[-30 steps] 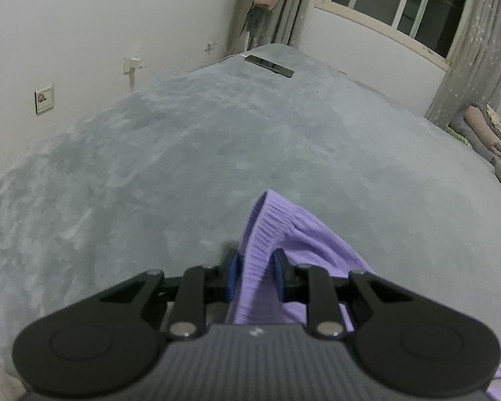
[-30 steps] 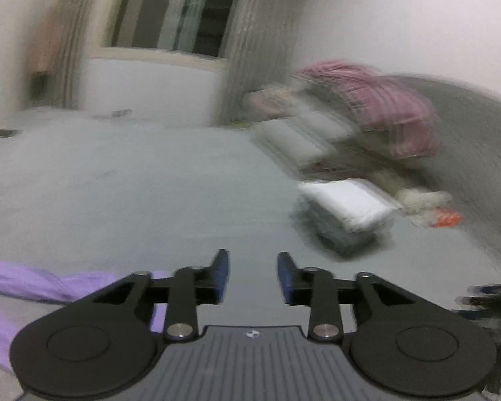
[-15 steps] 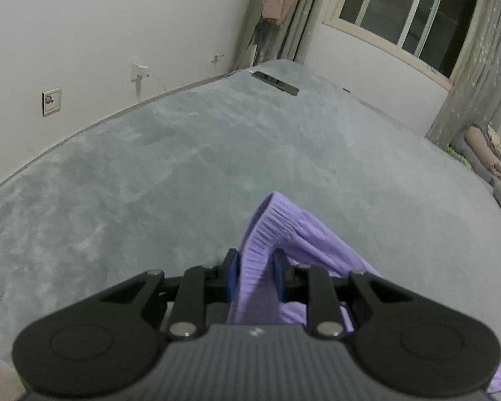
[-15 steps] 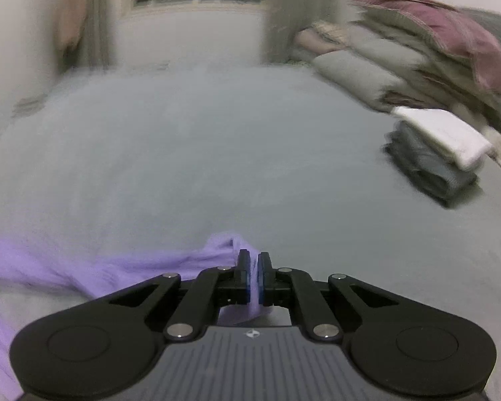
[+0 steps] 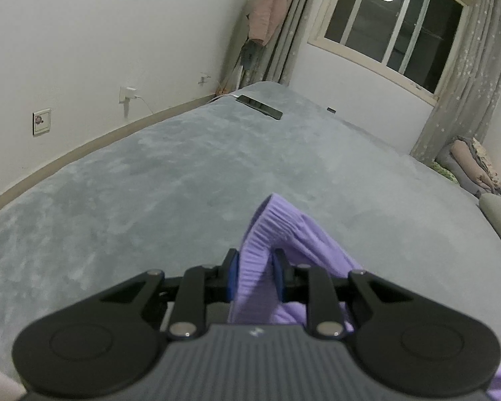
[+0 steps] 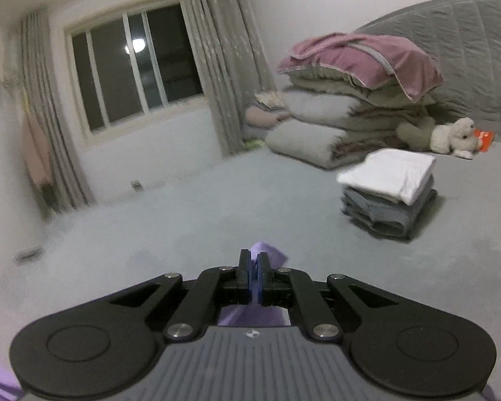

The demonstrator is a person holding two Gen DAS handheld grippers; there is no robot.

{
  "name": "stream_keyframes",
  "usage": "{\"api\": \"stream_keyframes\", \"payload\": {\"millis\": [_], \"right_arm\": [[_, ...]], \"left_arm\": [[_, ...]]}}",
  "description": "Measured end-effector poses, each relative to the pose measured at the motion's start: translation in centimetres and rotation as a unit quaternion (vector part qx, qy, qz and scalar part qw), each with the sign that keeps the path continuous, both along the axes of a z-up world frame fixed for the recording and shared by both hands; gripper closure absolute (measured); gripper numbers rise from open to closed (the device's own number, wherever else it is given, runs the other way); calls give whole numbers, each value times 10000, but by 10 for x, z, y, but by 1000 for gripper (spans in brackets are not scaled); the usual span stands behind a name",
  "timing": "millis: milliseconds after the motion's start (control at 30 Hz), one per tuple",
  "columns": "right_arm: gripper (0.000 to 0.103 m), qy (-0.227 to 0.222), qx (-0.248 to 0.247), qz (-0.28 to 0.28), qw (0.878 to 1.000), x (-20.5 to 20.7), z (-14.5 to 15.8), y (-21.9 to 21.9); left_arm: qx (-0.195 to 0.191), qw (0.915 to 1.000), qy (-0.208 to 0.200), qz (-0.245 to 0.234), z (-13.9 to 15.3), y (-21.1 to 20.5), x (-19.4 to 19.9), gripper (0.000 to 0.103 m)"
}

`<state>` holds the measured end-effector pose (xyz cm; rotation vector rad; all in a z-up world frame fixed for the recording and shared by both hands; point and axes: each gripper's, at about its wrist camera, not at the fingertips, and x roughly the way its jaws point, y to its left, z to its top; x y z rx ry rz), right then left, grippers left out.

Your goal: Fold clothes

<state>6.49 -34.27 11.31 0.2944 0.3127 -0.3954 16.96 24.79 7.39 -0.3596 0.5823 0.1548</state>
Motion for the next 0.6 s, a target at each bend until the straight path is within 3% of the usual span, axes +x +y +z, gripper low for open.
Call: {"api": "stream_keyframes", "payload": {"millis": [67, 200, 333, 433, 500, 600], "right_arm": [[100, 61, -96, -138, 9998, 7, -8, 2], [100, -836, -1114, -157, 9901, 0, 2, 23], [99, 7, -1347, -52, 9909, 42, -13, 34], [99, 523, -1169, 15, 9918, 65, -46, 31], [99, 574, -1474, 35, 9874, 69, -51, 31], [99, 412, -1349, 41, 9900, 65, -42, 17]], "left_arm": [[-66, 9999, -130, 47, 1, 1, 1, 84], [42, 9996, -261, 101, 3, -4, 9, 84], [100, 9996, 138, 210, -22, -7, 30, 83], [23, 9991, 257, 344, -39, -5, 41, 83], [43, 9992, 168, 361, -41, -6, 43, 83], [112, 9992, 100, 376, -40, -8, 45, 83]]}}
